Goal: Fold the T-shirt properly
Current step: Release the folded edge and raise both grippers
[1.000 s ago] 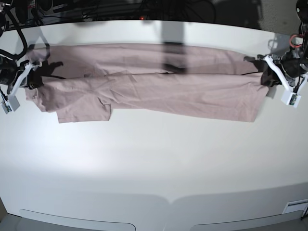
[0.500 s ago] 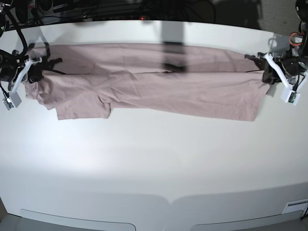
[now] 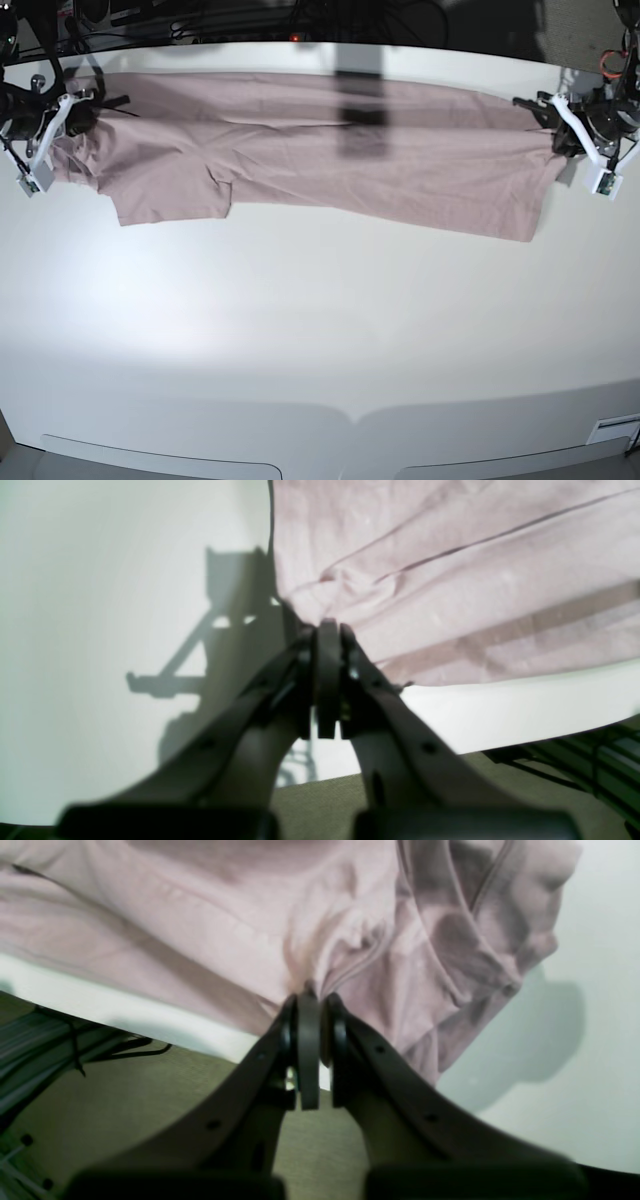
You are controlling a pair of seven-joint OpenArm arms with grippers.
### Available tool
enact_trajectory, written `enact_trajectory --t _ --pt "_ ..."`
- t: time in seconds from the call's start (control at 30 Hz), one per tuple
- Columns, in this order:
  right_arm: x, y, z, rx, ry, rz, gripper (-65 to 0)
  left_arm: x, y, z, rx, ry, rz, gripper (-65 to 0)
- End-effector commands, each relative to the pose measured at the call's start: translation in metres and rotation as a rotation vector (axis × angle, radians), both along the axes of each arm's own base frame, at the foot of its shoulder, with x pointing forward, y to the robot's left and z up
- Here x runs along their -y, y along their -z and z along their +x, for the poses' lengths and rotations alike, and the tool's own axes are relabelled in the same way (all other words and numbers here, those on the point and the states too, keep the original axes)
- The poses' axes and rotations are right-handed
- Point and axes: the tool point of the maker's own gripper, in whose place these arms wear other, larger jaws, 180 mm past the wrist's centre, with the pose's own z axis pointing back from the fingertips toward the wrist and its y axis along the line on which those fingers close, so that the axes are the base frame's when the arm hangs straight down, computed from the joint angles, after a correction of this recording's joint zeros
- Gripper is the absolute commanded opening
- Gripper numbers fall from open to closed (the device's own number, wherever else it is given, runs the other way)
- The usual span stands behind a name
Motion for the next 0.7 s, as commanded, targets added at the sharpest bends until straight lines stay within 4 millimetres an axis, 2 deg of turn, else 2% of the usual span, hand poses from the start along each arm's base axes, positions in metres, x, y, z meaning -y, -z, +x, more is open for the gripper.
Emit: enact_trajectory --t 0.0,0.1,0.17,0.23,0.3,0.33,0.4,0.57,0.67 --pt "0.003 -0.005 0.003 0.012 -0.005 -0.015 -65.0 -0.003 -0.009 0.007 0.037 0.006 0.011 -65.0" --pt "-0.002 0.001 -0.003 -0.013 0.003 -0.001 -65.0 -0.003 -0.009 0.007 0.037 0.006 0.011 -65.0" --pt "-0.005 0.003 -0.007 -0.027 0.006 0.006 -51.4 -0.003 -0.009 0.007 0.037 0.006 0.011 -65.0" --pt "-0.007 0.005 -0.008 -0.028 0.009 0.013 -40.7 -0.003 -0.009 0.007 0.037 0.006 0.012 -55.6" --pt "-0.008 0.005 -0.008 -0.028 0.01 0.016 -34.1 -0.005 -0.009 0.007 0.035 0.006 0.021 -45.0" --pt "-0.008 0.005 -0.008 -0.028 0.01 0.016 -32.4 -0.007 -0.009 0.007 0.034 0.006 0.035 -41.3" --pt "-0.008 0.005 -0.008 -0.027 0.01 0.016 -32.0 -0.013 -0.007 0.006 0.029 0.006 0.073 -38.3" --pt "-0.012 0.003 -0.003 -0.005 0.007 0.04 -32.0 -0.022 -0.013 0.015 0.08 -0.045 0.104 -38.4" --pt "-0.025 -0.007 0.014 0.099 0.011 0.115 -32.0 -0.016 -0.02 0.025 0.137 -0.044 0.062 -38.4"
